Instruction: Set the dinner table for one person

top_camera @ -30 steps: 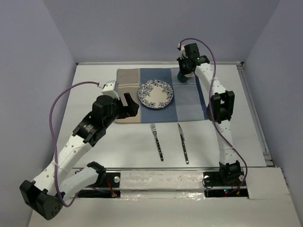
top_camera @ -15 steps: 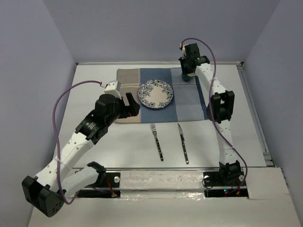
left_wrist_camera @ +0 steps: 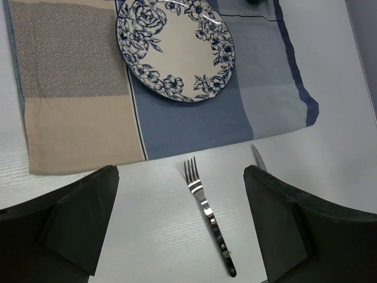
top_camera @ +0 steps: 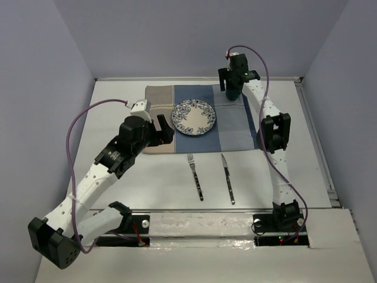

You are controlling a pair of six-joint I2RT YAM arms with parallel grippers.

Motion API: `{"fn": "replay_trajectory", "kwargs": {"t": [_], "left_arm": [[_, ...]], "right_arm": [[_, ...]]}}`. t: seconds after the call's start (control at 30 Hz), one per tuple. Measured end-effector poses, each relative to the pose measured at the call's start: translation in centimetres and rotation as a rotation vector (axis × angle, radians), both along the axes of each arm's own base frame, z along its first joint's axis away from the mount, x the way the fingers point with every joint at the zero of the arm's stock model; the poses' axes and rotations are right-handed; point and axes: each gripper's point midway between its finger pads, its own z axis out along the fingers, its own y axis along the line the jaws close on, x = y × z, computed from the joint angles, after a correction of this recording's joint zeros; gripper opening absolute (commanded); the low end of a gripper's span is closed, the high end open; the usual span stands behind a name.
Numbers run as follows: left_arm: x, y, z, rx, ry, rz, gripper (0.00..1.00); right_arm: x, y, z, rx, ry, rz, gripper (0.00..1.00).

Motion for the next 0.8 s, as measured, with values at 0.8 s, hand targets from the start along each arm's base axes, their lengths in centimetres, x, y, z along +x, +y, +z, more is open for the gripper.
{"fn": "replay_trajectory", "kwargs": {"t": [0.8], "left_arm": [[-1.5, 0.0, -3.4, -0.01, 0.082, -0.014, 0.99]], "right_arm": [[-19.8, 4.2, 11.4, 0.344, -0.054, -0.039, 0.56]]}}
